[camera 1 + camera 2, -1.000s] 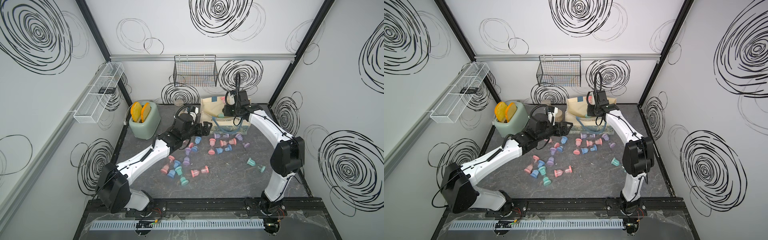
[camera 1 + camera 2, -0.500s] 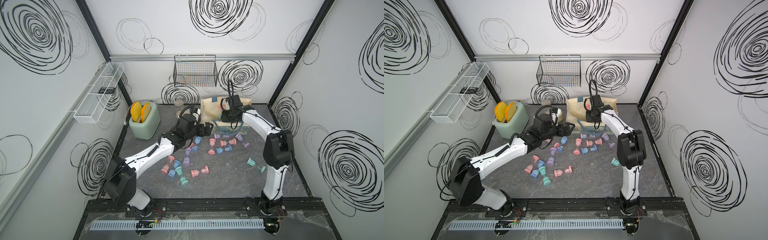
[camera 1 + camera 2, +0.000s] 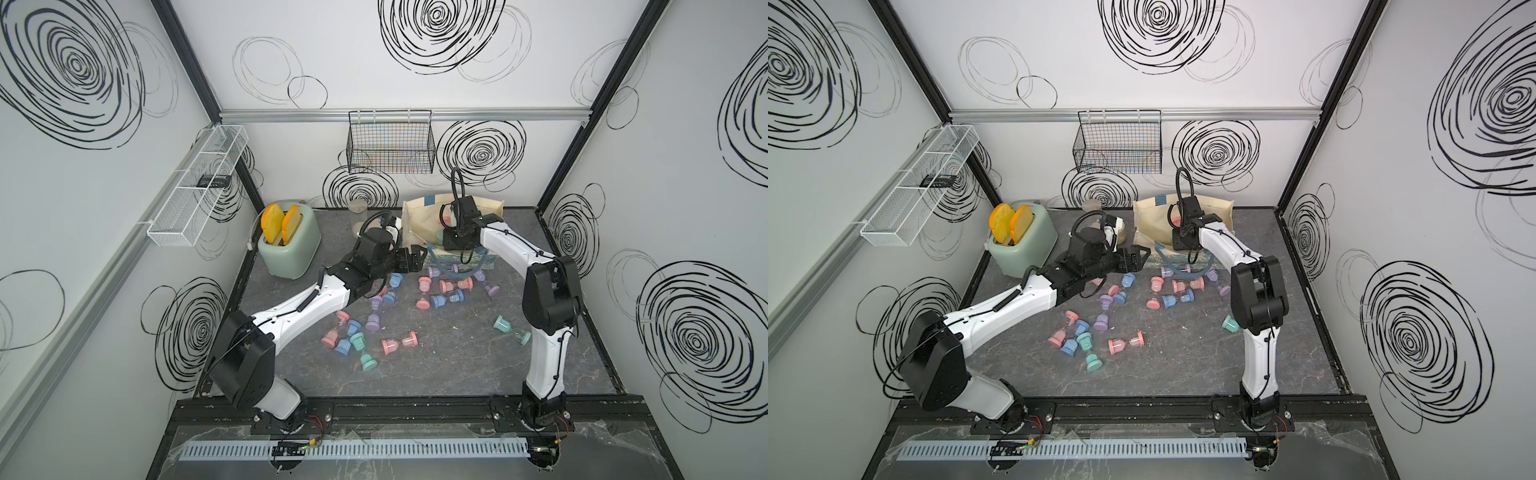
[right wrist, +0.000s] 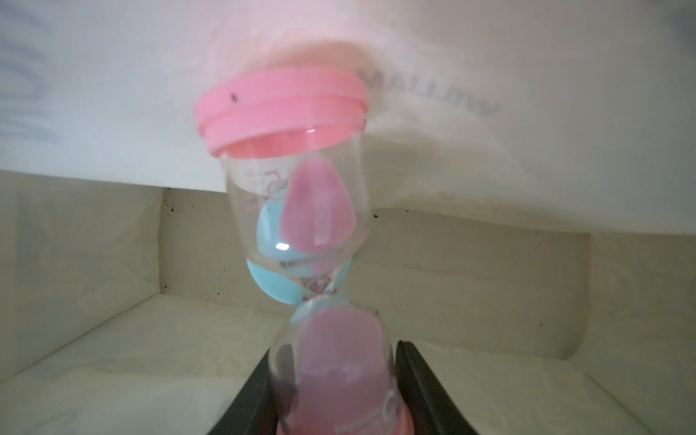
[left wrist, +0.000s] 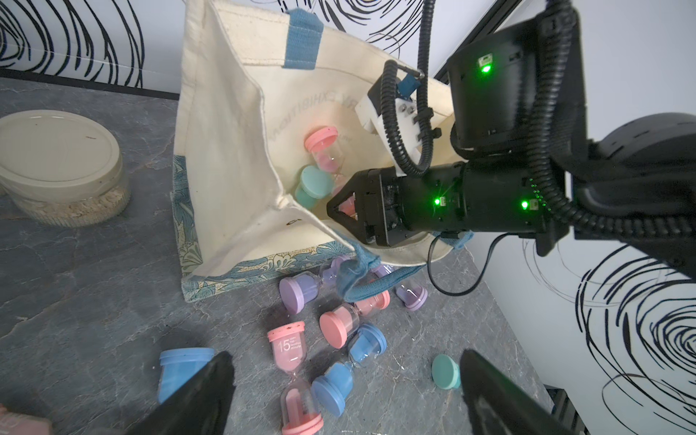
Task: Put the hourglass into the canvas bag
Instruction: Place the hourglass in the canvas bag.
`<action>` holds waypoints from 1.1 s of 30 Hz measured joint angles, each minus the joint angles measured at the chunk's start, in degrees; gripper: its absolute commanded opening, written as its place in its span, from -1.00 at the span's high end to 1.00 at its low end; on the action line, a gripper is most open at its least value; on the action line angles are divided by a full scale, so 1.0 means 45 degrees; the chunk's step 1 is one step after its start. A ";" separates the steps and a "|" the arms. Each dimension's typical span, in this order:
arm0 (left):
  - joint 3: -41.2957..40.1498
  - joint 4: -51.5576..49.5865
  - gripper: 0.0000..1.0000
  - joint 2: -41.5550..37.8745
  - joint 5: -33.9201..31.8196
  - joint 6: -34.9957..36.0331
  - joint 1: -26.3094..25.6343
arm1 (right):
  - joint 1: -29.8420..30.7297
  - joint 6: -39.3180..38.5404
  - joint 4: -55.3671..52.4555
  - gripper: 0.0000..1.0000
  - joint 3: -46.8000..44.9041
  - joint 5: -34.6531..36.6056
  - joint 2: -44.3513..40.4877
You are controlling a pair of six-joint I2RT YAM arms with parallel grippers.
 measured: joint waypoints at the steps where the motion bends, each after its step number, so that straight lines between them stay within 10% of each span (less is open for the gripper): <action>1: 0.0000 -0.0005 -0.92 0.0000 0.0000 0.0000 0.0005 | 0.0000 -0.0010 0.0068 -0.01 -0.0058 0.0000 0.0000; 33: -0.0306 -0.0044 -0.92 -0.0865 -0.0092 -0.0078 0.0379 | 0.0155 -0.0151 -0.0316 -0.85 0.0563 -0.0369 -0.1967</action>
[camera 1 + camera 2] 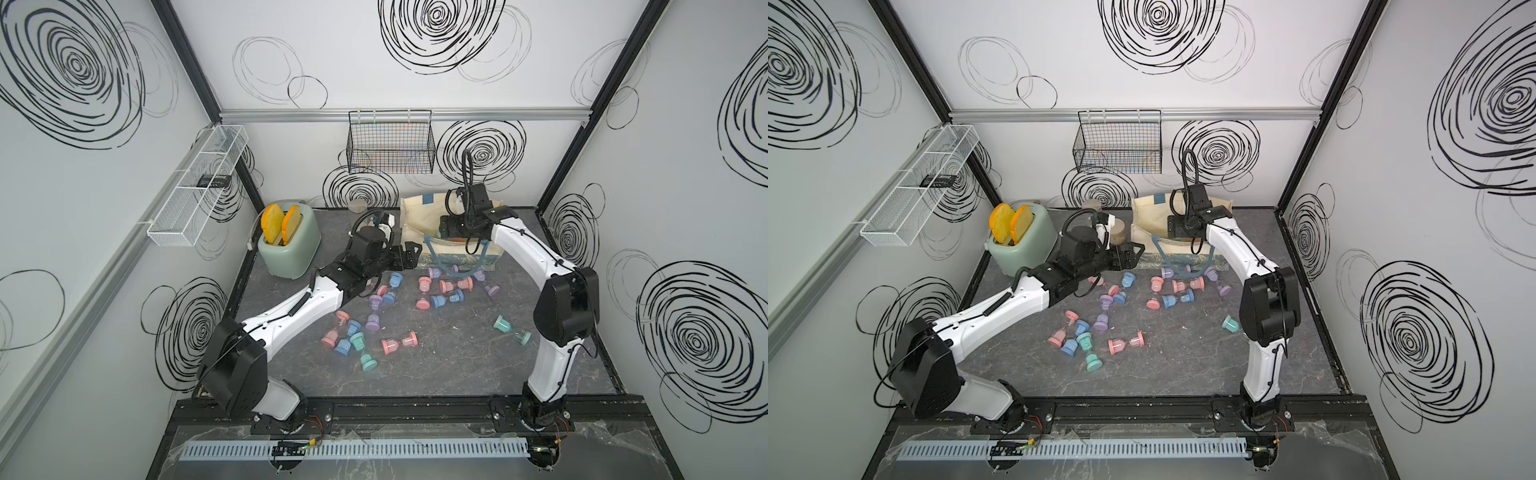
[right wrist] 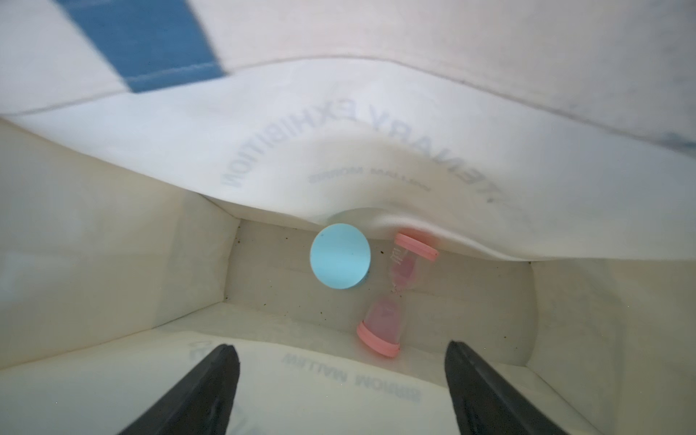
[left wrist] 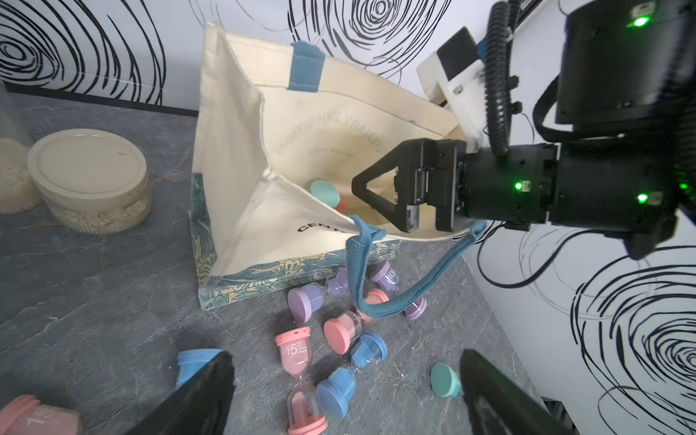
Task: Put the hourglass into the canvas bag
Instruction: Place the hourglass in the canvas bag.
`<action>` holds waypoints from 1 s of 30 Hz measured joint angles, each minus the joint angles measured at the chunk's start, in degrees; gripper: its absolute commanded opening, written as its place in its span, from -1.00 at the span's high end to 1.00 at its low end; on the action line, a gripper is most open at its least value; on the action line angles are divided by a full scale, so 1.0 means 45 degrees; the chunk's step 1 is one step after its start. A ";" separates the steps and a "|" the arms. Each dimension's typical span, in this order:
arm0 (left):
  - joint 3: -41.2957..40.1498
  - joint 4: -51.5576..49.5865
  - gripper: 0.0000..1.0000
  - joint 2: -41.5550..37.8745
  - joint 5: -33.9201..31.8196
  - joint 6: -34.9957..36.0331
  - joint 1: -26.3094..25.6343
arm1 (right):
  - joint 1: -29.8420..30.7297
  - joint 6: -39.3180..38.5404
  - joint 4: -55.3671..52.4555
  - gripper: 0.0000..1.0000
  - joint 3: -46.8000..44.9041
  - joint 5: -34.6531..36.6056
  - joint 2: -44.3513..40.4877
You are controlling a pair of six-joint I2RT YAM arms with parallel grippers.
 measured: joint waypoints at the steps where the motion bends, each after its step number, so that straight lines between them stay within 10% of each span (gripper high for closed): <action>1: -0.0024 -0.0005 -0.92 -0.0160 0.0000 -0.0005 0.0024 | 0.0029 -0.0010 0.0034 -0.86 -0.0058 -0.0097 -0.0321; 11: -0.0855 -0.0452 -0.92 -0.2331 0.0010 0.0000 0.0355 | 0.0899 -0.0044 0.0117 -0.96 -0.0903 -0.0267 -0.2909; 30: -0.3327 -0.4182 -0.92 -0.6766 -0.0058 0.0359 0.0525 | 0.5663 0.0277 0.1690 -0.99 -0.8772 -0.0121 -0.7485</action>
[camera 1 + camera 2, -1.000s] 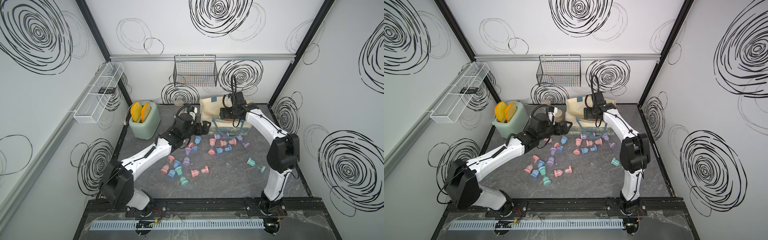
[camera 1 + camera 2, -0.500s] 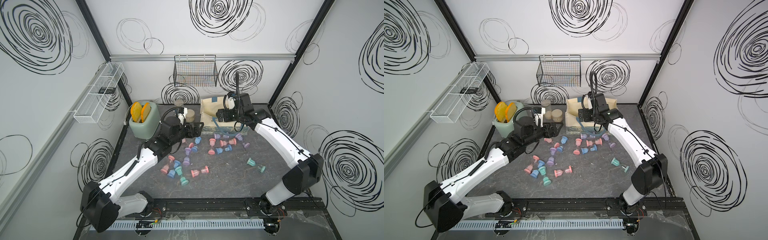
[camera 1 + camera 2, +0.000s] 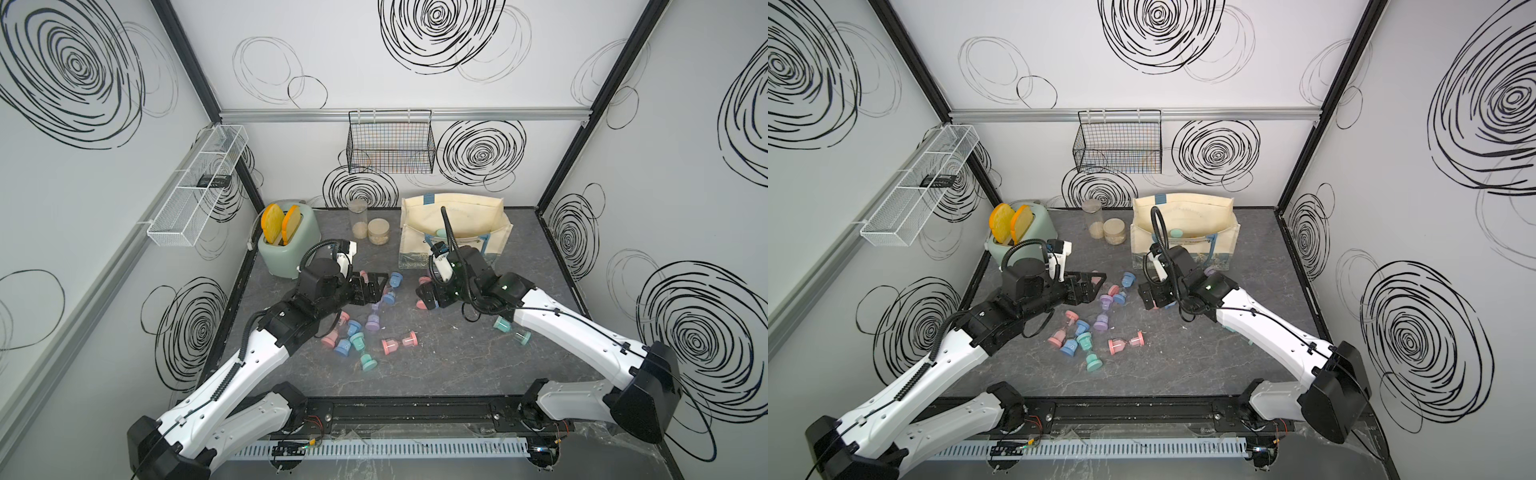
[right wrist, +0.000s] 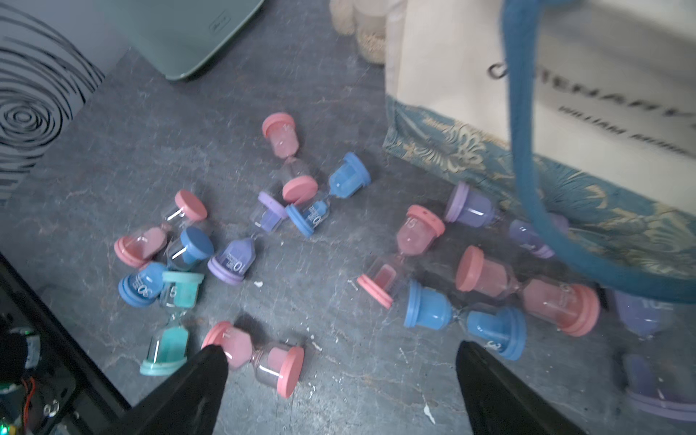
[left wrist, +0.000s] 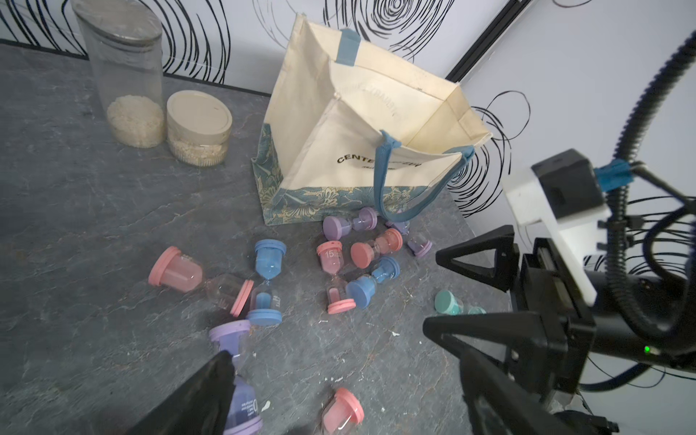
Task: Put the hourglass into the canvas bag
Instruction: Pick up the hourglass from the center of the board.
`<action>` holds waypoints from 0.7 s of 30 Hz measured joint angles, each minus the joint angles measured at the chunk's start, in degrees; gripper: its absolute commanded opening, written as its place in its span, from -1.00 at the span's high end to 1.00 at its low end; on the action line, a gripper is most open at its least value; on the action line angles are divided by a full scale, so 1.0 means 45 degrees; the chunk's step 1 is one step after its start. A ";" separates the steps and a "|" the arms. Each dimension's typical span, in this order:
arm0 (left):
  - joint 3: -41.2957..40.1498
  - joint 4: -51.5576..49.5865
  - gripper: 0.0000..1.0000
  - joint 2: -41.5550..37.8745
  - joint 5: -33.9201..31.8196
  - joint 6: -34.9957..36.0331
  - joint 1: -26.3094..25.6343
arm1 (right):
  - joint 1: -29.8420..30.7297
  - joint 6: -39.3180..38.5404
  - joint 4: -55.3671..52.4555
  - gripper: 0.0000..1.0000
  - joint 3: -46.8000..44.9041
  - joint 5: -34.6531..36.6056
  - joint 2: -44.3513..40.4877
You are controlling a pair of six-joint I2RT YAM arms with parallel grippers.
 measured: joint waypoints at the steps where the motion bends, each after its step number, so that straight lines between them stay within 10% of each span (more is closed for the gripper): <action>1: -0.0102 -0.0175 -0.92 -0.0141 -0.0019 -0.0005 -0.0005 | 0.0311 -0.0010 0.0189 -0.99 -0.0364 -0.0005 -0.0019; 21: -0.1326 -0.2297 -0.92 -0.2691 -0.1171 -0.1117 0.0102 | 0.3818 -0.2356 0.2778 -0.89 -0.2191 -0.0437 0.2186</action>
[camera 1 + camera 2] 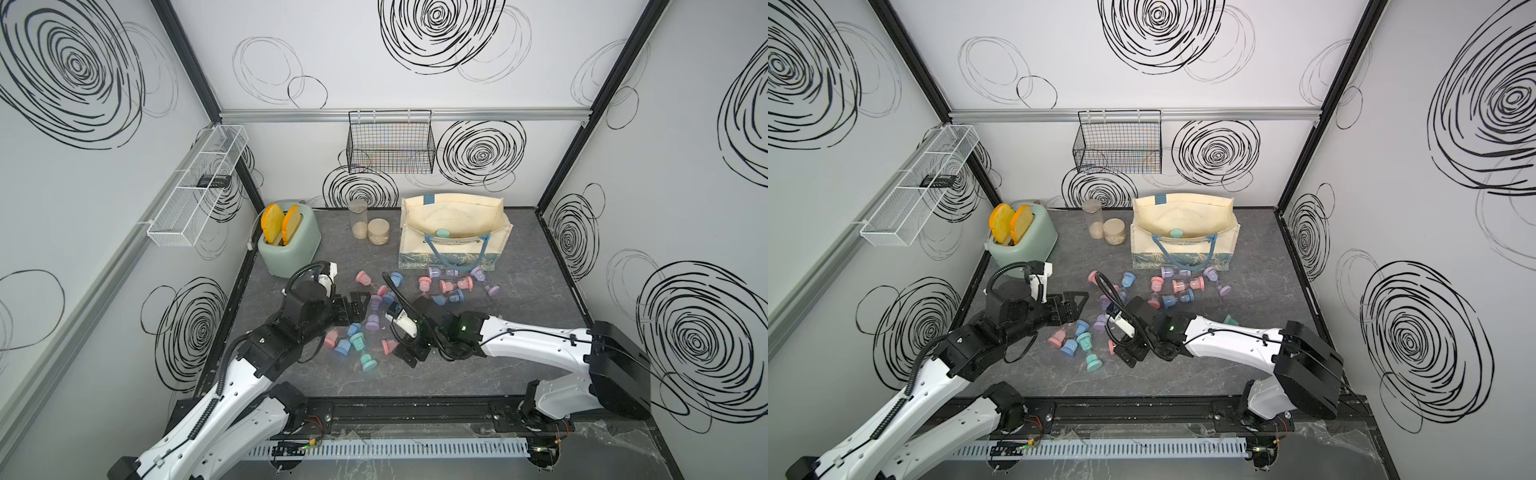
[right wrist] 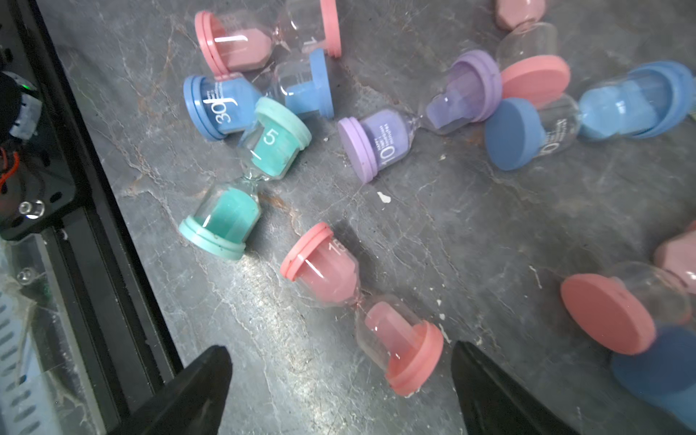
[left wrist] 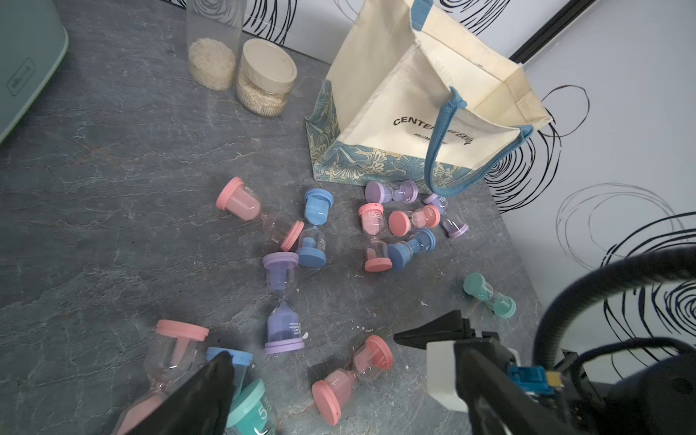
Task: Put the hourglass into the canvas bag
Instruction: Pick up the hourglass from the center of the board.
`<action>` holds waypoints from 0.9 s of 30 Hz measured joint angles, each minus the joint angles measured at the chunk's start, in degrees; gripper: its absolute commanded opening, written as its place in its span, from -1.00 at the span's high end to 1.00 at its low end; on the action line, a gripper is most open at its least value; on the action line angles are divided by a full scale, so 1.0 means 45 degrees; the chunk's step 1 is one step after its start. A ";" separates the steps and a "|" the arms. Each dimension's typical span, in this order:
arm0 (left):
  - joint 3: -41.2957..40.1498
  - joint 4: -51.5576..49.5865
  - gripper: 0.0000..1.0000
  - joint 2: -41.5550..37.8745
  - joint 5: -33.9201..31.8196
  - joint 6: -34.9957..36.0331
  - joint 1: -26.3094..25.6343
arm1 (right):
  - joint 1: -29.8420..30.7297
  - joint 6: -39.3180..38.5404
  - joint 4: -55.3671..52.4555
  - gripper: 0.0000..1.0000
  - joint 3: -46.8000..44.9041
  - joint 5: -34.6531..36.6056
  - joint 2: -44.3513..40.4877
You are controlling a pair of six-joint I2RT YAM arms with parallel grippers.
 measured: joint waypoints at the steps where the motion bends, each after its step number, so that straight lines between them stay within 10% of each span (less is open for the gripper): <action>1: -0.0005 -0.0136 -0.92 -0.0107 -0.0121 -0.0029 0.0019 | 0.0010 -0.0180 0.0029 -0.89 0.0073 -0.0005 0.0189; 27: -0.0894 -0.1214 -0.92 -0.1613 -0.0690 -0.0364 0.0816 | 0.0073 -0.4250 -0.0078 -0.55 0.2132 -0.0816 0.3653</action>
